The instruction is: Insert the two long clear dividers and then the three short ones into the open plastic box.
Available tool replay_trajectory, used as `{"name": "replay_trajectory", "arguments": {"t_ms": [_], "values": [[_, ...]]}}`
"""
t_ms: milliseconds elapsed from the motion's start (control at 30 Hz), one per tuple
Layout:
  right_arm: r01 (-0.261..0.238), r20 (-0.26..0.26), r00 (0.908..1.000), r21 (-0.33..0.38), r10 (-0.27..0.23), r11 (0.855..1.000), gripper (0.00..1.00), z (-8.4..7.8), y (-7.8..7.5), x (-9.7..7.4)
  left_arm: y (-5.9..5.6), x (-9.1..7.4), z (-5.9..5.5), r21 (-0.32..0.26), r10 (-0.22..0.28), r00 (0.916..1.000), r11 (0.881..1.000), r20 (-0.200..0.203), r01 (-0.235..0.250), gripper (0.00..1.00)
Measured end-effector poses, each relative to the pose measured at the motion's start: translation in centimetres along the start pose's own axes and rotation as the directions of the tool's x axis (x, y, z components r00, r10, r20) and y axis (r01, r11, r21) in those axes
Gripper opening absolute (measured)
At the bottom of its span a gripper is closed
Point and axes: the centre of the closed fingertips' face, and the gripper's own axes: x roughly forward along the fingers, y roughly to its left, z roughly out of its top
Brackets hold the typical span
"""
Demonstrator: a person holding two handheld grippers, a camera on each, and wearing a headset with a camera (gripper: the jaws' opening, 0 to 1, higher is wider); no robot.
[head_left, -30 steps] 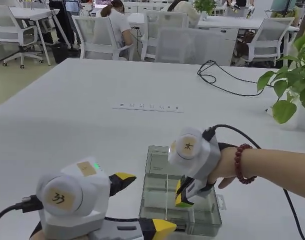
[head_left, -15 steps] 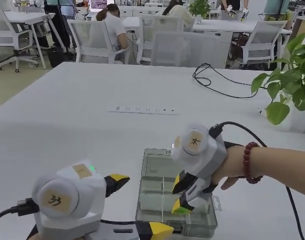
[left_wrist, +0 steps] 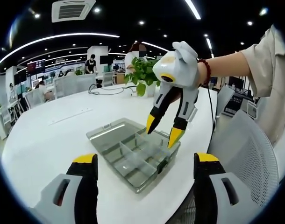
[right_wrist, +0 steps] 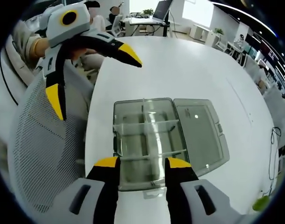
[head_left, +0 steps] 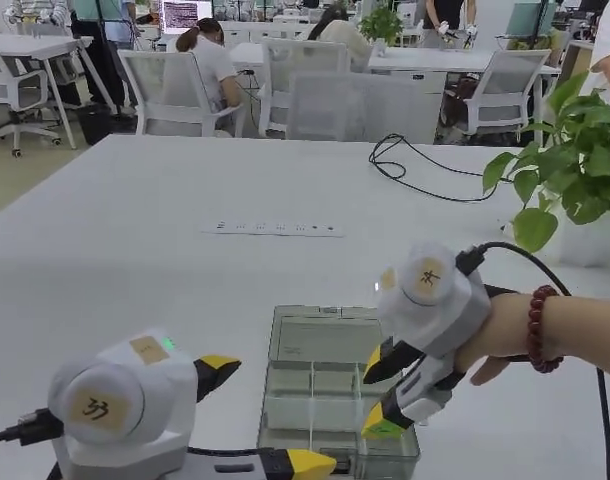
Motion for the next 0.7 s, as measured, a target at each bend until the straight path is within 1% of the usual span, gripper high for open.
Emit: {"name": "replay_trajectory", "arguments": {"t_ms": [300,367,500,700], "values": [[0.028,0.002,0.9996,0.036,-0.028,0.999,0.43,-2.9,-0.5,-2.0,0.0,0.1,0.0,-0.001,0.003,1.0000,1.000,-0.004,-0.003,0.86],[0.038,0.000,0.9993,0.050,-0.038,0.998,0.43,-3.8,-0.7,-2.5,-0.1,0.1,0.1,-0.001,0.004,1.0000,1.000,-0.001,-0.004,0.86],[0.037,0.001,0.9993,0.059,-0.038,0.998,0.47,-4.9,-0.5,-3.1,-0.2,0.2,0.2,0.000,0.007,1.0000,1.000,-0.002,-0.007,0.86],[0.057,-0.021,0.9982,0.080,-0.056,0.995,0.48,-7.4,-0.6,-4.0,-0.4,0.3,0.4,0.013,0.010,0.9999,1.000,0.001,-0.010,0.86]]}}
